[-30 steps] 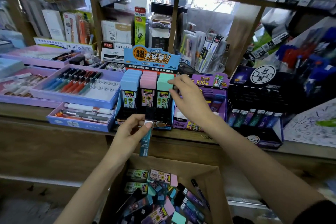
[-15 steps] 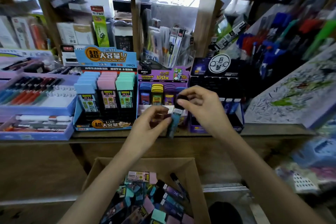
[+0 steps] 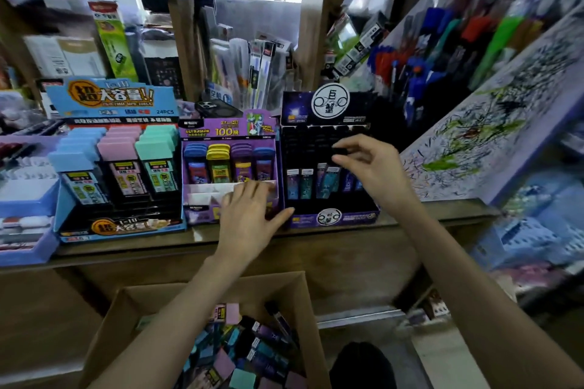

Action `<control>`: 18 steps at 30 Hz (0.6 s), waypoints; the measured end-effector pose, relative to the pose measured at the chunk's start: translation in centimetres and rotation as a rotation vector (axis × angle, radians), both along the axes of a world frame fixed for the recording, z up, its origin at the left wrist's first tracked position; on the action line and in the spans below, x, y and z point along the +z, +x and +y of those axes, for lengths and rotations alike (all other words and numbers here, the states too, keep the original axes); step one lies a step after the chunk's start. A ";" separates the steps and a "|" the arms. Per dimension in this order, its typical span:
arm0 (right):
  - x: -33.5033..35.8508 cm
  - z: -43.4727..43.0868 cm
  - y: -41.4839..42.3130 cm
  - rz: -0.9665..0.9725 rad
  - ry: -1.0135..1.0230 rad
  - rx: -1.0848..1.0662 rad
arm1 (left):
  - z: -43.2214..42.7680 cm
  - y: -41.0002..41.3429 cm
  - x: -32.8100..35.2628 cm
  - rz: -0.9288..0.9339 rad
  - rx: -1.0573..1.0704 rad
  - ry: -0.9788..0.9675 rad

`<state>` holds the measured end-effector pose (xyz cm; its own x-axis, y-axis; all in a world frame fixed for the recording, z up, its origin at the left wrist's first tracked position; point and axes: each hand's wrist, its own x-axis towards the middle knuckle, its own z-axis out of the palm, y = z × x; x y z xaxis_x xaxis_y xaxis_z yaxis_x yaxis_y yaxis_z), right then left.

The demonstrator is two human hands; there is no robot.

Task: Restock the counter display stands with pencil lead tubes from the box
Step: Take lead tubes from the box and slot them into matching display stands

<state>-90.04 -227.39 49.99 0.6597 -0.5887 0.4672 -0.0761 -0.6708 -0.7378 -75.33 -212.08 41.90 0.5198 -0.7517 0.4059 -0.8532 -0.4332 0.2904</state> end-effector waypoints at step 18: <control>-0.9 1.1 1.8 0.172 -0.474 -0.186 | 0.7 0.1 1.2 0.043 -0.064 -0.040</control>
